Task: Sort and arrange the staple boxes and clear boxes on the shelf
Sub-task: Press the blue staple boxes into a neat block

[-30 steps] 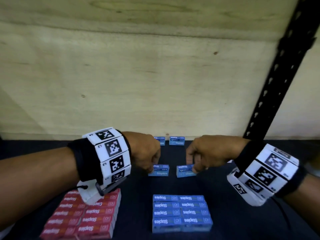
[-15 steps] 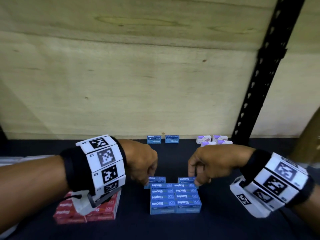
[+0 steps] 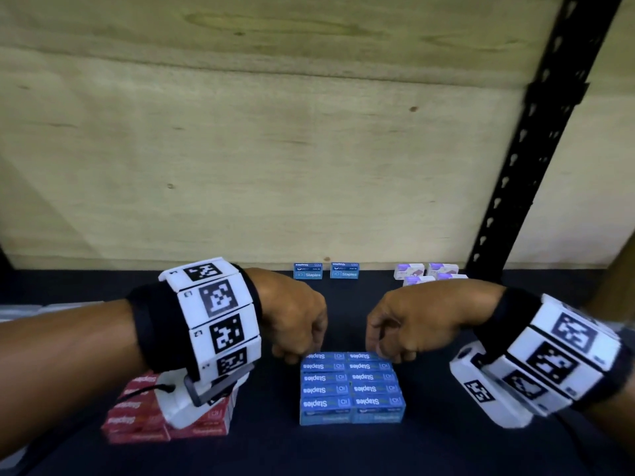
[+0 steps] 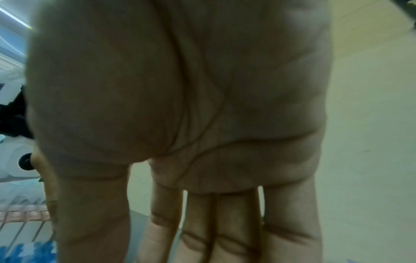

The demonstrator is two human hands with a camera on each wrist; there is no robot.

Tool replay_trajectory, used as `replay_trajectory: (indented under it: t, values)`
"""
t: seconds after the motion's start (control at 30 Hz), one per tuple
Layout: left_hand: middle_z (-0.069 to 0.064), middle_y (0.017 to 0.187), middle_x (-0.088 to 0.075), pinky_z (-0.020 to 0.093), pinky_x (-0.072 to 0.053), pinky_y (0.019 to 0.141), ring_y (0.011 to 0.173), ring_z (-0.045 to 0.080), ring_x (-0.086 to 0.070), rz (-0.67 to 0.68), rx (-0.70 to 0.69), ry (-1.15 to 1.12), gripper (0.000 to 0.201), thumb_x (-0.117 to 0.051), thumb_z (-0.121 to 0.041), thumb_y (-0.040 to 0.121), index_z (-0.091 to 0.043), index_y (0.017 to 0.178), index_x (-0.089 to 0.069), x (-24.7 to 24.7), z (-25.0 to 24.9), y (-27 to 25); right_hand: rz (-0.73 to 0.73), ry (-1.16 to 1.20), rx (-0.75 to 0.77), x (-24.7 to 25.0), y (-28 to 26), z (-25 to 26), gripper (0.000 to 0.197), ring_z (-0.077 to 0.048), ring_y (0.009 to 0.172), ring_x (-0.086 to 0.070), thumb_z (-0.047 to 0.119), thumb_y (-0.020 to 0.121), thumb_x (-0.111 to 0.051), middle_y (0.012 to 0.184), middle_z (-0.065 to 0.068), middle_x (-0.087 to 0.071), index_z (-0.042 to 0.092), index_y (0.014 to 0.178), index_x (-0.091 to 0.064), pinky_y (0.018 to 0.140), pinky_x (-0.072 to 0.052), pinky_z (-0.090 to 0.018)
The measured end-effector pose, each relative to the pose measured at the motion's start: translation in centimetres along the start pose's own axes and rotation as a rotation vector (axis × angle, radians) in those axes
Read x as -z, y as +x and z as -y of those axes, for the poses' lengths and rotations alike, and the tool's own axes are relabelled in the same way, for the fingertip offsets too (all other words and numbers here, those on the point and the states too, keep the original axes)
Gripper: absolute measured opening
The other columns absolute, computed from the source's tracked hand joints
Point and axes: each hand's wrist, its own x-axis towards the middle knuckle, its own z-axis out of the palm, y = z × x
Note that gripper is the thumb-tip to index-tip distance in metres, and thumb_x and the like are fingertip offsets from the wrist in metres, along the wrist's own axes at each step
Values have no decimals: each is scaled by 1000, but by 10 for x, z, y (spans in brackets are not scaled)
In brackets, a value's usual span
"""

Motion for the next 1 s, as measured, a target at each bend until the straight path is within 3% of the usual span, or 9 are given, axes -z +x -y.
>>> replay_trajectory:
  t: [0.1,0.23,0.33,0.4,0.5,0.63,0.8,1.0]
  values:
    - [-4,95,-75,27,-54,84,70,6,-64,-31,24,46,22,-52,-21,95,-23,109,-68,8,6,4,-62,-74,-45,9,7,-2,17,-9,72,-62,33,93,-61,83,7,-70,23,105,-69,68,-46,-19]
    - [-6,98,-71,26,-50,78,89,13,-64,-174,85,118,21,-57,-36,93,-24,107,-68,28,19,18,-228,-213,-95,32,24,-7,22,-12,88,-61,43,91,-62,91,12,-64,29,107,-67,79,-48,-28]
    - [-9,96,-60,27,-44,74,90,15,-56,-296,140,179,28,-58,-44,92,-28,115,-62,44,32,34,-330,-260,-125,49,41,-13,21,-16,91,-60,40,91,-64,96,7,-64,28,108,-66,81,-49,-31]
    - [-5,108,-60,29,-43,72,95,19,-57,-330,180,245,38,-56,-46,93,-26,125,-57,52,43,47,-351,-267,-160,59,55,-16,24,-19,95,-61,39,90,-65,102,5,-66,27,111,-65,86,-51,-35]
    - [2,114,-64,29,-43,67,98,24,-63,-344,220,344,41,-56,-45,93,-18,125,-57,57,59,65,-339,-276,-214,69,74,-20,31,-19,95,-61,40,90,-66,106,4,-66,26,118,-63,84,-51,-34]
    - [1,98,-57,28,-38,59,77,22,-52,-311,234,391,22,-58,-41,92,-22,103,-55,58,75,86,-322,-321,-240,75,97,-24,34,-22,95,-62,39,89,-67,105,2,-65,23,119,-63,77,-49,-32]
    - [5,111,-65,29,-42,64,90,24,-62,-275,201,388,34,-61,-37,92,-17,119,-63,59,81,100,-340,-356,-257,78,116,-27,33,-23,96,-62,37,89,-67,110,-3,-64,18,116,-63,72,-46,-31]
    - [4,96,-60,26,-39,60,78,22,-55,-270,169,344,25,-63,-19,91,-10,114,-66,56,79,105,-307,-353,-221,78,122,-26,26,-23,93,-64,32,88,-70,106,-3,-68,17,109,-66,71,-48,-32]
